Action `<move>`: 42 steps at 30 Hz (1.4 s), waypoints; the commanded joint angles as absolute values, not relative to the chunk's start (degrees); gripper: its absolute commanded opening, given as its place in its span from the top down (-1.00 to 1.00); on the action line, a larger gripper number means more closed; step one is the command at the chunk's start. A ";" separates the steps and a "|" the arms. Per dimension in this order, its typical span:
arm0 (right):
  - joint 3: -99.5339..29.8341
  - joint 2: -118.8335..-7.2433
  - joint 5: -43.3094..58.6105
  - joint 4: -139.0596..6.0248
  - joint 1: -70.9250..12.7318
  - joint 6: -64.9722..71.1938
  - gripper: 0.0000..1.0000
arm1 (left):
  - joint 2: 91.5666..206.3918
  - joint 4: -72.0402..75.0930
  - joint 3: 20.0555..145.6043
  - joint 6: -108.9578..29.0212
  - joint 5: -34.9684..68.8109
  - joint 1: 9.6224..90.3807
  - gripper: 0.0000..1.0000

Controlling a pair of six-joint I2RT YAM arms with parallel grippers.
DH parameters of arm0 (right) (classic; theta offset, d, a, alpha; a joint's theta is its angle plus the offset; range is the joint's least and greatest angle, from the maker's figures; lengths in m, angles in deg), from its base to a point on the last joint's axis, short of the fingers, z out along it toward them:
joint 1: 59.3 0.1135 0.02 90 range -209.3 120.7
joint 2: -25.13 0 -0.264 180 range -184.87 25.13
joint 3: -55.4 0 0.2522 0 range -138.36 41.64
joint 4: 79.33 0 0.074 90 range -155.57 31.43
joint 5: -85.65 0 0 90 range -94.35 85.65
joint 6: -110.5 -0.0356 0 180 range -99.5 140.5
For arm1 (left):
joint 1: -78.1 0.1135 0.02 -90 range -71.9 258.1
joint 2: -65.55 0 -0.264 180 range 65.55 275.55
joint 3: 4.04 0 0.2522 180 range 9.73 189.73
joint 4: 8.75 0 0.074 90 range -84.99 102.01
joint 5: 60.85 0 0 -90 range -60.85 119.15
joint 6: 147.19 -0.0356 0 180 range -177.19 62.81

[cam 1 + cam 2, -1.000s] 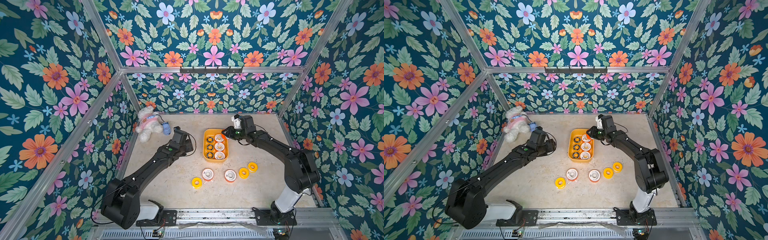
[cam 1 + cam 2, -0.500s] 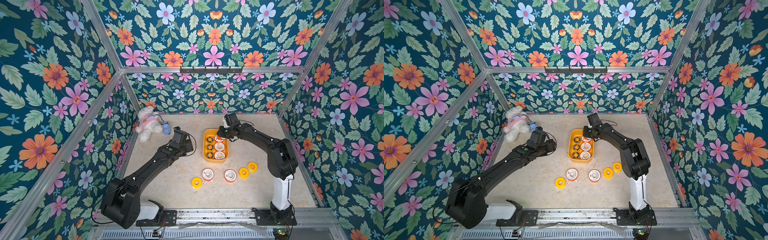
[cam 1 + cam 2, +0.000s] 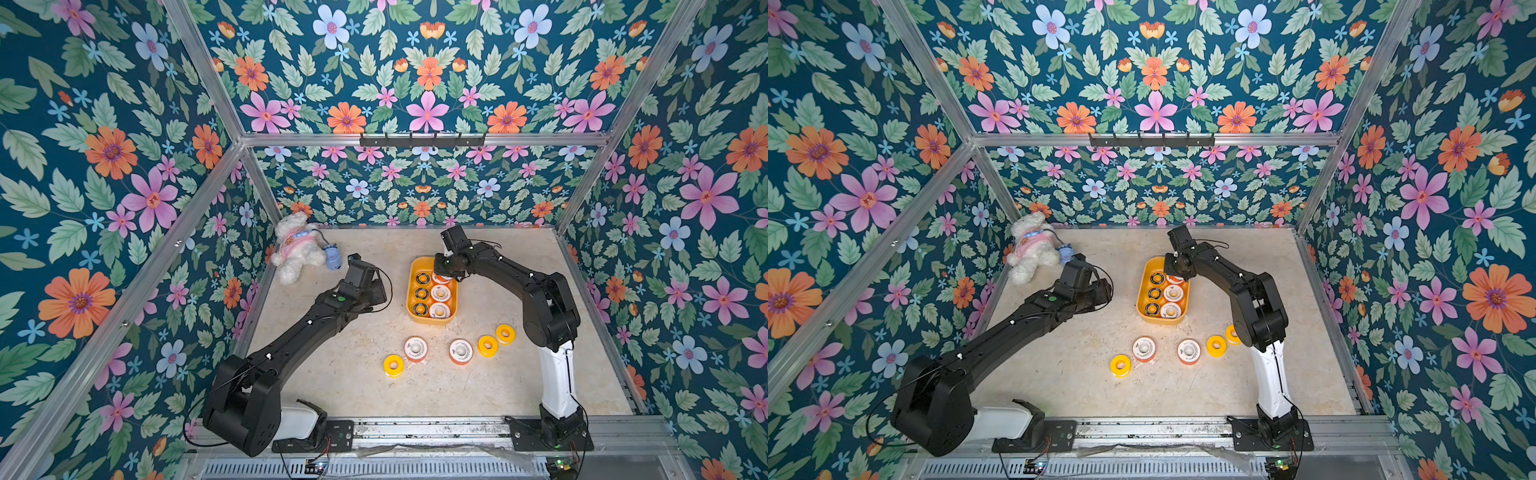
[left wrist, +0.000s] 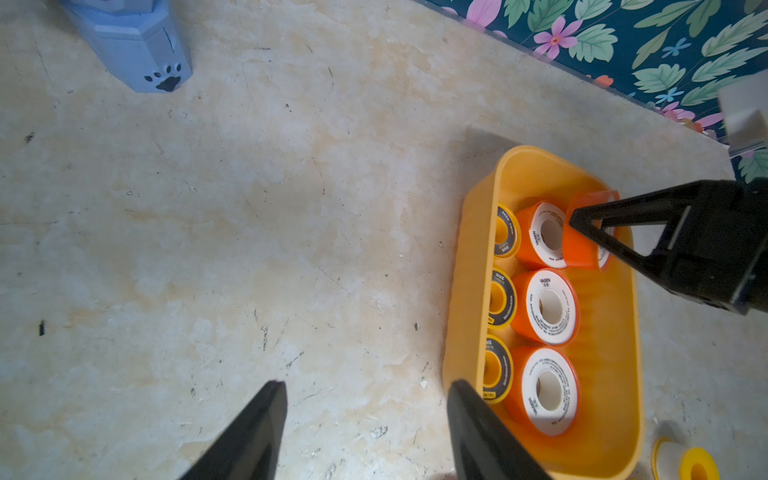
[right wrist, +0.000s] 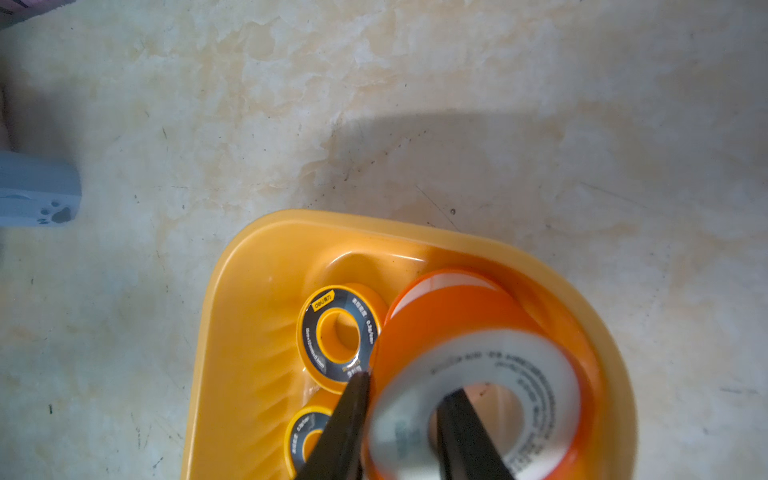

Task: Put the sealing tape into the storage box
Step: Place the sealing tape in the storage box, then pick up the sealing tape at the center of the board.

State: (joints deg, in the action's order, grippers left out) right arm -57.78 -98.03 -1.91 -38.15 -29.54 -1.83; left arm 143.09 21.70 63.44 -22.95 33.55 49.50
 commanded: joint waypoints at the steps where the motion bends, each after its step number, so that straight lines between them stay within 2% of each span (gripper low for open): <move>1: -59.04 -99.07 -3.56 -35.81 -29.46 -0.69 0.39 | 143.00 21.00 63.43 -23.20 33.53 49.54 -0.35; 5: -60.08 -99.62 -3.91 -35.24 -29.42 -0.69 0.20 | 142.83 21.21 63.40 -23.20 33.56 49.62 -0.35; 14: -61.27 -97.68 -3.21 -34.17 -29.42 -0.38 0.03 | 142.53 22.01 63.42 -23.81 33.65 49.62 -0.36; 21: -57.13 -91.23 -2.15 -36.58 -29.48 -0.47 0.02 | 142.54 22.80 63.10 -25.52 30.66 49.56 -0.35; 30: -40.40 -80.04 1.58 -45.72 -33.39 -4.29 0.07 | 141.49 23.10 60.08 -27.98 25.70 47.50 -0.35; 37: -35.13 -79.84 3.97 -46.30 -34.34 -3.06 0.15 | 141.77 23.47 58.07 -29.35 24.56 40.09 -0.35; 42: -34.56 -80.98 2.07 -46.07 -34.34 -3.66 0.29 | 145.37 23.82 58.19 -28.90 25.07 35.14 -0.33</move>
